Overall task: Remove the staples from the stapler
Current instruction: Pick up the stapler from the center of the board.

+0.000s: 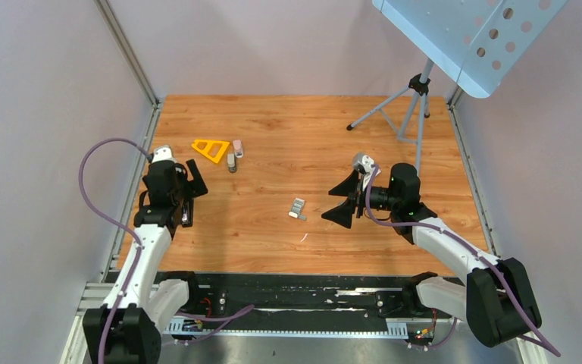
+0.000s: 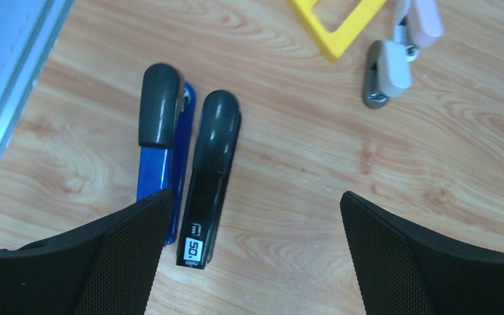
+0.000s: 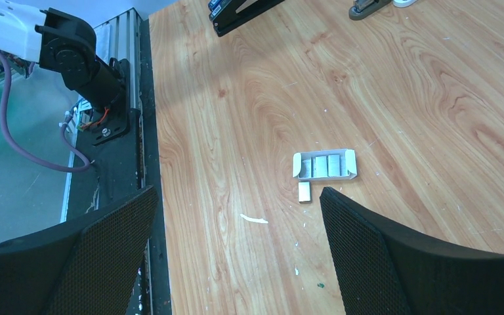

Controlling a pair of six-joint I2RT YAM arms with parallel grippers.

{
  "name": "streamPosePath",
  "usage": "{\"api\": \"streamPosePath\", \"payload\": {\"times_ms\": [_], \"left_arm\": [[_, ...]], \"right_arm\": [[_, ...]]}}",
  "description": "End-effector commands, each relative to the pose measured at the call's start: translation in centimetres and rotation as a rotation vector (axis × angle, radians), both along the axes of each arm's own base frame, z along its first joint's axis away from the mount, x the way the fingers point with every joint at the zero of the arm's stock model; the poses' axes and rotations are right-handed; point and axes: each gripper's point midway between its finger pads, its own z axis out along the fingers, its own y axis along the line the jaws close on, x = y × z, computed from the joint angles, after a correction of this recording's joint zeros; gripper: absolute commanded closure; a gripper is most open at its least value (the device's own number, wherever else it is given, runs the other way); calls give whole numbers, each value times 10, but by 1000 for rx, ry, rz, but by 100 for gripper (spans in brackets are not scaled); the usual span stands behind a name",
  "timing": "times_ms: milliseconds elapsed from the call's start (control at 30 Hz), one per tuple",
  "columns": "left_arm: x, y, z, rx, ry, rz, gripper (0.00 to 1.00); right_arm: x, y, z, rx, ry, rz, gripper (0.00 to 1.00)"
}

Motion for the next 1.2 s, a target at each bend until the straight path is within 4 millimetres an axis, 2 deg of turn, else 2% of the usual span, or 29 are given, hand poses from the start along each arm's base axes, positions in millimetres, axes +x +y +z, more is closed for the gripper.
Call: {"api": "streamPosePath", "payload": {"times_ms": [0,200,333,567,733,900,1167], "left_arm": [[7,13,-18,-103,26,65,0],[15,24,-42,-155,168,99,0],[18,28,-58,-154,261,107,5],[29,32,-75,-153,329,101,24],[33,34,-89,-146,382,86,45],[34,37,-99,-132,421,84,48],[35,33,-98,-138,428,56,91]], "right_arm": [[0,-4,2,4,-29,-7,2],[-1,-5,0,-1,-30,-7,1],[-1,-5,0,-3,-34,-7,1],[0,-5,-1,-6,-35,-10,1],[0,-5,-2,-8,-35,-10,1],[0,-5,-2,-7,-36,-9,1],[-1,-5,-1,-7,-36,-7,1]]}}
